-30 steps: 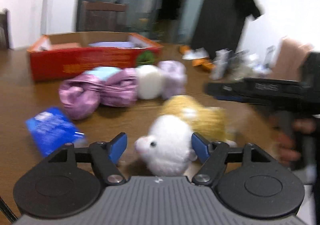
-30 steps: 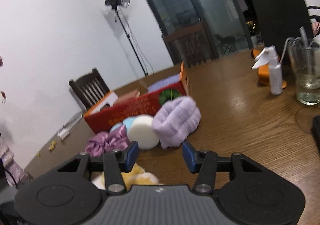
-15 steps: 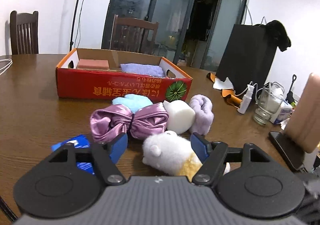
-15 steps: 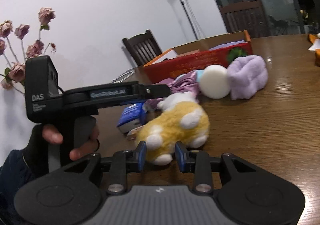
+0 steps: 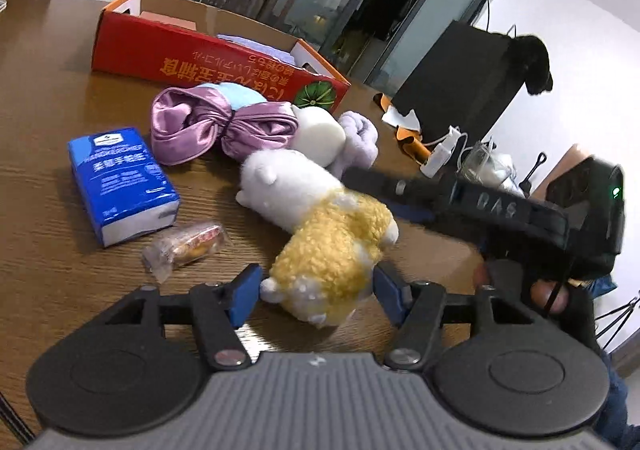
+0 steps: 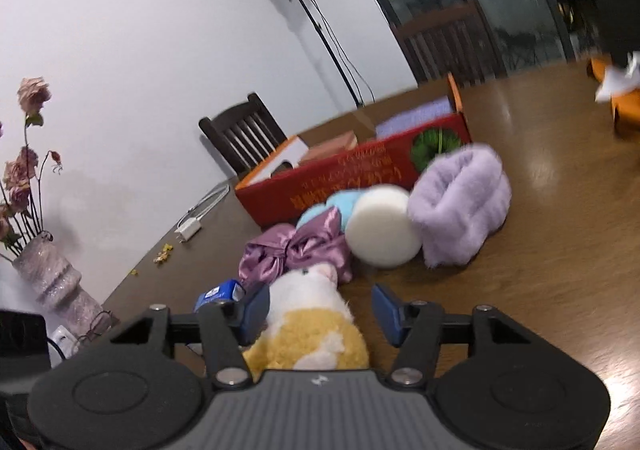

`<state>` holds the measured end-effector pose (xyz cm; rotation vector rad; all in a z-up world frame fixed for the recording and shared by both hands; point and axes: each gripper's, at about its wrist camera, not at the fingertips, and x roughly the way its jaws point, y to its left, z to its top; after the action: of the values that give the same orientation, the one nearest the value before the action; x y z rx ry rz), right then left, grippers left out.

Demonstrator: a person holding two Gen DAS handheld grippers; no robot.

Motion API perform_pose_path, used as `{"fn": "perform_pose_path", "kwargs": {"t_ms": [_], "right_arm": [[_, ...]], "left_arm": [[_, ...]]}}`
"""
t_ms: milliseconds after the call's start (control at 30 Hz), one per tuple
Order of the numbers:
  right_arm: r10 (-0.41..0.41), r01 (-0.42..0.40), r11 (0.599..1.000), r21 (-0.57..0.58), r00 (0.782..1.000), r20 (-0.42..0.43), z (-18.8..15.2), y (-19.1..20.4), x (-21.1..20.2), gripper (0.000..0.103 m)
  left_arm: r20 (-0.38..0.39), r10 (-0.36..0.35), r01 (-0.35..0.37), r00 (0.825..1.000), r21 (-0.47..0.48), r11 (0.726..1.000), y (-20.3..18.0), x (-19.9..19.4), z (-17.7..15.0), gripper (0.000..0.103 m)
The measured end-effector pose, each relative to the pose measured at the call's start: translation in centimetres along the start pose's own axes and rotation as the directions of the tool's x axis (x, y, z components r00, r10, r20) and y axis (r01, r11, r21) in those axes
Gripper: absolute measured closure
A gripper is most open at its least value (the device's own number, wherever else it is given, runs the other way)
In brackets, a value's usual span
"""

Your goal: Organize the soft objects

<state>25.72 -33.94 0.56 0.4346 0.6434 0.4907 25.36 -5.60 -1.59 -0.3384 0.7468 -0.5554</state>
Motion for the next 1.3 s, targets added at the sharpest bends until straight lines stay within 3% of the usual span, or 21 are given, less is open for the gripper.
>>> {"fn": "perform_pose_path", "kwargs": {"t_ms": [33,200,233,333,433,533,700,800,867,967,1033,1167,1300], "right_arm": [[0.007,-0.007,1.000,0.008,1.000,-0.028,-0.5,0.0,0.1,0.065],[-0.031,0.031,0.999,0.024,1.000,0.002,-2.7,1.3,-3.2,0.064],[-0.060,0.060,0.998,0.030,0.998,0.018,-3.1,1.8,-3.7,0.062],[-0.093,0.090,0.995,0.050,0.994,0.060,-3.8,2.2,-4.9,0.062],[-0.076,0.069,0.993,0.091,0.994,0.079,-3.4,1.9,-5.1,0.060],[-0.100,0.093,0.990,0.104,0.992,0.071,-3.2,1.4,-4.6,0.051],[-0.093,0.082,0.978,0.190,0.995,0.046,-2.9,0.0,-3.1,0.051],[-0.088,0.075,0.965,0.252,0.995,0.041,-2.5,-1.1,-2.1,0.049],[-0.081,0.065,0.948,0.310,0.996,0.040,-2.2,-2.0,-1.5,0.049],[-0.084,0.068,0.940,0.334,0.996,0.034,-1.9,-2.8,-0.4,0.049],[-0.090,0.073,0.936,0.344,0.995,0.033,-1.8,-3.2,0.4,0.052],[-0.088,0.064,0.959,0.276,0.993,0.074,0.6,-2.1,-0.4,0.057],[-0.041,0.015,0.990,0.137,0.982,0.186,6.7,-0.6,-1.0,0.058]], "left_arm": [[0.008,0.000,0.000,1.000,0.001,1.000,0.4,-0.3,0.1,0.041],[0.051,0.079,-0.077,0.996,-0.031,0.997,2.5,-2.3,0.0,0.050],[0.070,0.055,-0.052,0.996,-0.037,0.998,2.6,-2.8,0.1,0.049],[0.097,-0.046,0.053,0.994,-0.067,0.996,2.5,-3.5,0.4,0.032],[0.066,-0.035,0.039,0.997,-0.071,0.997,2.3,-2.9,0.5,0.031],[0.063,-0.025,0.032,0.998,-0.106,0.994,3.1,-2.0,0.6,0.030],[0.095,-0.046,0.061,0.994,-0.158,0.986,3.8,-0.3,2.4,0.028],[0.060,-0.073,0.082,0.996,-0.153,0.985,3.9,1.5,3.5,0.031],[0.001,-0.088,0.087,0.996,-0.173,0.981,4.3,3.0,3.8,0.046],[-0.025,-0.172,0.160,0.985,-0.255,0.953,5.3,3.9,3.6,0.049],[-0.028,-0.181,0.167,0.983,-0.270,0.948,5.2,4.1,3.9,0.052],[0.039,-0.238,0.241,0.970,-0.226,0.944,4.2,2.6,6.2,0.053],[0.123,-0.286,0.303,0.950,-0.156,0.940,3.2,2.6,12.3,0.053]]}}
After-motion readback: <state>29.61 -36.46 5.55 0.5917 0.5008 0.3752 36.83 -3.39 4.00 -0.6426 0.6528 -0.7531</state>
